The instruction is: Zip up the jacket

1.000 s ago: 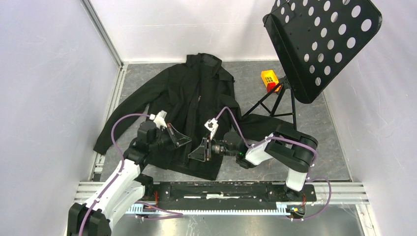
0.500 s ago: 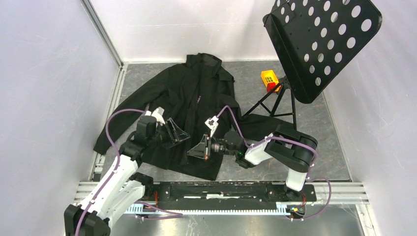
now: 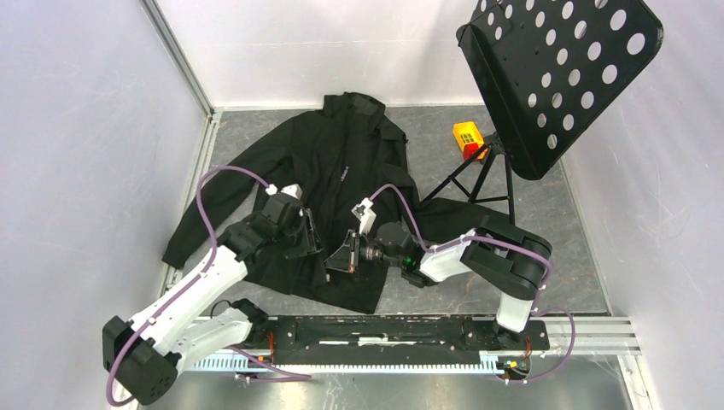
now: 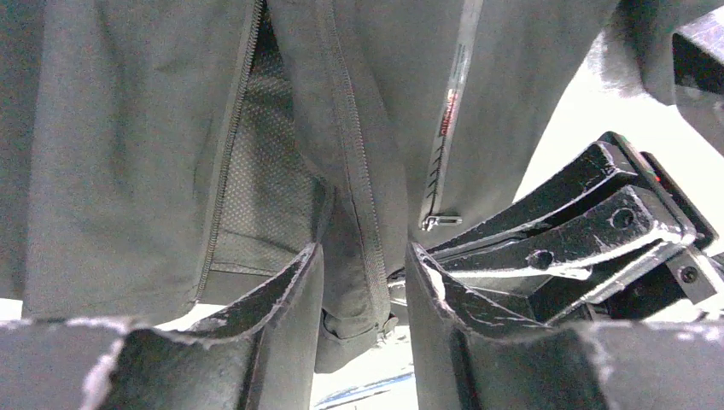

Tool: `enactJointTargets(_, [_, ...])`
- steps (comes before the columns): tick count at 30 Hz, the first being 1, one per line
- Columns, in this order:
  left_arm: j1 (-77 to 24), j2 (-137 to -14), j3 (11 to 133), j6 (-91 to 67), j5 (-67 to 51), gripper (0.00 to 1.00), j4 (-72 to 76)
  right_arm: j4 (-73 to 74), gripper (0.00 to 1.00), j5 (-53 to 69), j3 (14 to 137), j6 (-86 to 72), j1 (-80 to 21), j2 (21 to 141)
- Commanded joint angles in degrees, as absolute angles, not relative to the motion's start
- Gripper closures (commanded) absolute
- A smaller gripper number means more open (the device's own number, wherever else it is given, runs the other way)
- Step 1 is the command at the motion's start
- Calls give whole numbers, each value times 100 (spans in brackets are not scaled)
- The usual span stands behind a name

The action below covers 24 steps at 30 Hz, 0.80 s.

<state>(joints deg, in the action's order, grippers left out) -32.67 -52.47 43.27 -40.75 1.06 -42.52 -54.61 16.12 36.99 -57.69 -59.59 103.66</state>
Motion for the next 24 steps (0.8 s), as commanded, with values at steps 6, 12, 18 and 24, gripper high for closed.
enactJointTargets(6, [-3984, -5889, 4772, -4025, 1074, 60, -4456, -5073, 100, 1277, 3937, -5578, -5977, 10065])
enactJointTargets(12, [-4232, -6176, 4812, -4070, 1227, 59, -4424, -4997, 100, 1247, 3968, -5521, -5995, 10012])
enactJointTargets(18, [-4329, -6274, 4893, -4088, 1337, 61, -4425, -4843, 100, 1156, 3964, -5433, -6069, 9877])
enactJointTargets(24, [-4330, -6215, 4944, -4121, 1114, 63, -4421, -4233, 100, 742, 3948, -5149, -6207, 9390])
